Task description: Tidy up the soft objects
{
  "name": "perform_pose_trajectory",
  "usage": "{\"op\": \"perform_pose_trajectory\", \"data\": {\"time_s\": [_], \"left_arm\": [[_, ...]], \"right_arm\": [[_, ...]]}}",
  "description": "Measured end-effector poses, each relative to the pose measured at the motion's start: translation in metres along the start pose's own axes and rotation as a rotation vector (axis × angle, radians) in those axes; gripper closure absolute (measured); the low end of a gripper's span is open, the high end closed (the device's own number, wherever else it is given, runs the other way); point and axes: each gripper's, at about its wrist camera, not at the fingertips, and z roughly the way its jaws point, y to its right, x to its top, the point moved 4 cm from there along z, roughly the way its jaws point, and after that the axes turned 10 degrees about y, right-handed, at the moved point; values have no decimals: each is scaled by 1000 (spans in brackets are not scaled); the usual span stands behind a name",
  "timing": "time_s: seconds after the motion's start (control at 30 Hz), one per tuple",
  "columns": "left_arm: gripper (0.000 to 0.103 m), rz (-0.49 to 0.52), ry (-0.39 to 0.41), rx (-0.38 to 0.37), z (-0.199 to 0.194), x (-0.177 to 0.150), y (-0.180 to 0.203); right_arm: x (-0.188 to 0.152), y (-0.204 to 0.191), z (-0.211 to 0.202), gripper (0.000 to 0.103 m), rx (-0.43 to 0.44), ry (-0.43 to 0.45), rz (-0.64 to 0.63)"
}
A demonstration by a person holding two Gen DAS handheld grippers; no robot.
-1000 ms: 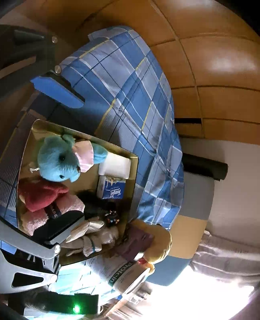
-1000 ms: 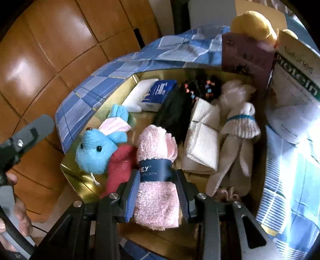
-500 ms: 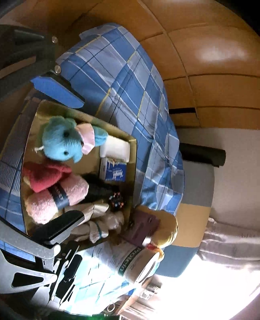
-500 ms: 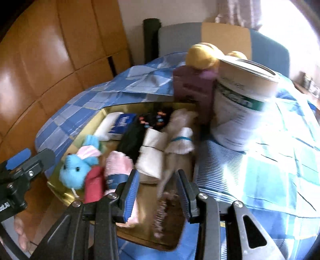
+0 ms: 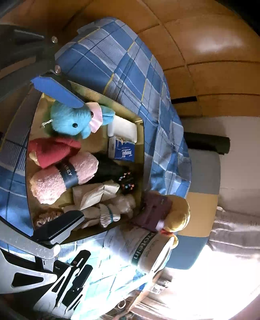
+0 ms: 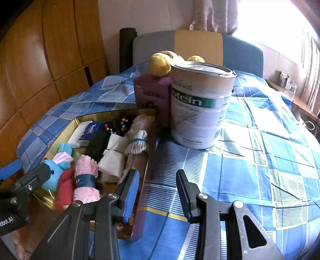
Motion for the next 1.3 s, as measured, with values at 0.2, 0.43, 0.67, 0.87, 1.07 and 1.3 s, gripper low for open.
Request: {"op": "perform_pose_trajectory", "data": {"time_s": [0.2,0.43,0.67,0.87,1.07,1.3], "left_arm": [[0,23,17,29,-2,-1,3],[0,7,28,31,-4,2,1],[0,13,30,25,-5,1,3],[0,4,31,25,-6,2,2],[0,1,32,25,-7,3,2],[0,-2,32,24,-7,3,1]], "right_arm": [[-6,2,0,65,-20,5,-21],[-1,4,-6,65,-28,41,-11],[-1,3,-6,65,-23,38,-8],[-1,0,-6,65,-20,36,-16],[-1,-1,-6,65,-16,35,-19],[-1,-3,-6,65,-12,30,-24]]}}
